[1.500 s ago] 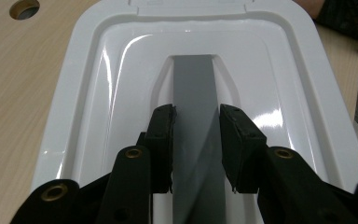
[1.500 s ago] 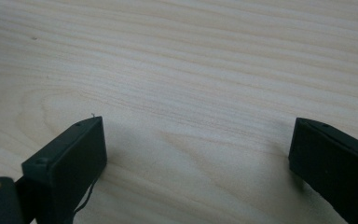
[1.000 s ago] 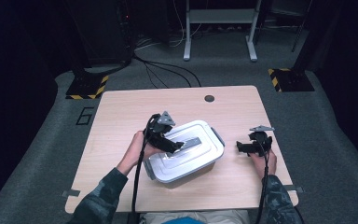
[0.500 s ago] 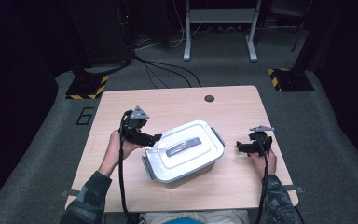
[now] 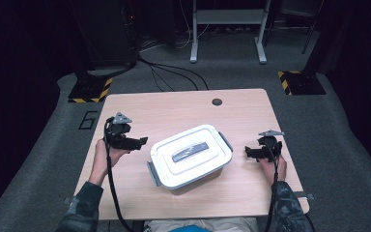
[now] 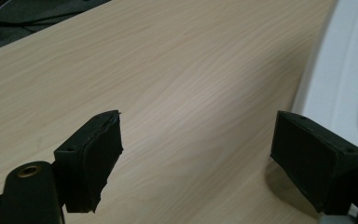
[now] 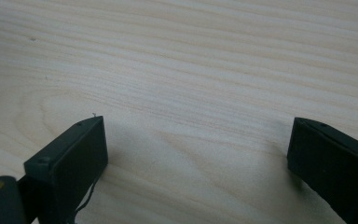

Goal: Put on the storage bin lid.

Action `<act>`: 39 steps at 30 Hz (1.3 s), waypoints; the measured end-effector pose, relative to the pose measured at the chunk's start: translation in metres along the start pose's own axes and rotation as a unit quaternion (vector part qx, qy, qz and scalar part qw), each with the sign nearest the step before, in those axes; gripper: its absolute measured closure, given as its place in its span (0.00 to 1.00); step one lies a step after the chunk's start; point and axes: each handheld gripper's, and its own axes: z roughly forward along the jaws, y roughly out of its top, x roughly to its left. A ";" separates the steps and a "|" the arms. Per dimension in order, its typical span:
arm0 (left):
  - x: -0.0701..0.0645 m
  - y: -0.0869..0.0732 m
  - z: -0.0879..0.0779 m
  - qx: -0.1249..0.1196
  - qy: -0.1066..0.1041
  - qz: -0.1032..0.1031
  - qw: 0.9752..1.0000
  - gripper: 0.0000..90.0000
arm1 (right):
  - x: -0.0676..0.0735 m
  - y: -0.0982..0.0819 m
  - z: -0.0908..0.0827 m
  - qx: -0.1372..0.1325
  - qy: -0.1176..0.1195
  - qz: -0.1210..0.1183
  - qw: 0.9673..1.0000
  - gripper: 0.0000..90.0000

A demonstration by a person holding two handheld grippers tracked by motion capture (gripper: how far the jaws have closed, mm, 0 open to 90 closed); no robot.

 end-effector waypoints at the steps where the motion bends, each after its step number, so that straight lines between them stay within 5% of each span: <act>1: 0.003 -0.004 0.001 0.001 0.002 -0.006 1.000 0.18 | 0.000 0.000 0.000 0.000 0.000 0.000 1.000 0.05; 11: 0.032 -0.046 0.009 0.009 0.022 -0.076 0.997 0.17 | 0.000 0.000 0.000 0.000 0.000 0.000 1.000 0.05; 23: 0.055 -0.110 0.032 0.034 0.032 -0.154 0.987 0.17 | 0.000 0.000 0.000 0.000 0.000 0.000 1.000 0.05; 30: 0.059 -0.139 0.039 0.049 0.054 -0.163 0.984 0.17 | 0.000 0.000 0.000 0.000 -0.001 0.000 1.000 0.05; 32: 0.057 -0.147 0.039 0.050 0.075 -0.154 0.984 0.17 | 0.000 0.000 0.000 0.000 -0.001 0.001 1.000 0.05; 39: 0.052 -0.164 0.036 0.010 0.120 -0.144 0.982 0.15 | 0.000 0.000 0.000 0.000 -0.001 0.000 1.000 0.05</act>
